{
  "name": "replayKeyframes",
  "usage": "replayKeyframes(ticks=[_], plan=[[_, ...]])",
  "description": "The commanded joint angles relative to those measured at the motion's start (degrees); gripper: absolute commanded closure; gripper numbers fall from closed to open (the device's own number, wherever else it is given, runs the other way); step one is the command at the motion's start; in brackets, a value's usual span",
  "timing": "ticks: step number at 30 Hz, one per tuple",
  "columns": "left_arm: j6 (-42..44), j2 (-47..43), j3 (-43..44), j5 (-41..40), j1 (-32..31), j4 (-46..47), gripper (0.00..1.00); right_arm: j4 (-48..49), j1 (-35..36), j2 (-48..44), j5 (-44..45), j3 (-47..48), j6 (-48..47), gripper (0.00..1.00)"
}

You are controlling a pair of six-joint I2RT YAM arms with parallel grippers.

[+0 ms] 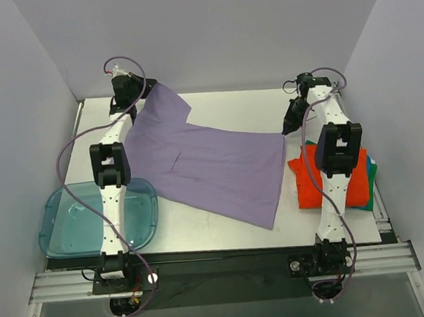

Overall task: Fold and stack the t-shirts
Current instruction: Fold the other side of the tshirt into a rectangle

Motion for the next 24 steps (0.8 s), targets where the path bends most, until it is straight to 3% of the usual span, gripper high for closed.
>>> replayKeyframes(ticks=[1,7,13,20,24], plan=[[-4.1,-0.9,0.6,5.3,2.0,8.2,1.0,-2.9,-0.3,0.0,-1.5,2.4,0.3,1.0],[-2.8,-10.4,-15.0,10.6,5.9,13.1,1.0,-2.5,0.7,-4.4,-2.1,-2.8,-2.2,1.0],[-2.6,-17.1,-24.4,18.0,8.3,16.3,1.0,-2.0,1.1,-9.5,-2.1,-9.1,-5.3,1.0],[0.9,-27.6,-40.7,18.1,11.1,18.1,1.0,-2.0,3.0,-14.5,-2.2,-14.7,-7.3,1.0],[1.8,-31.2,-45.3,21.0,12.3,18.2,1.0,-2.0,3.9,-16.4,-2.6,-17.3,-8.0,1.0]])
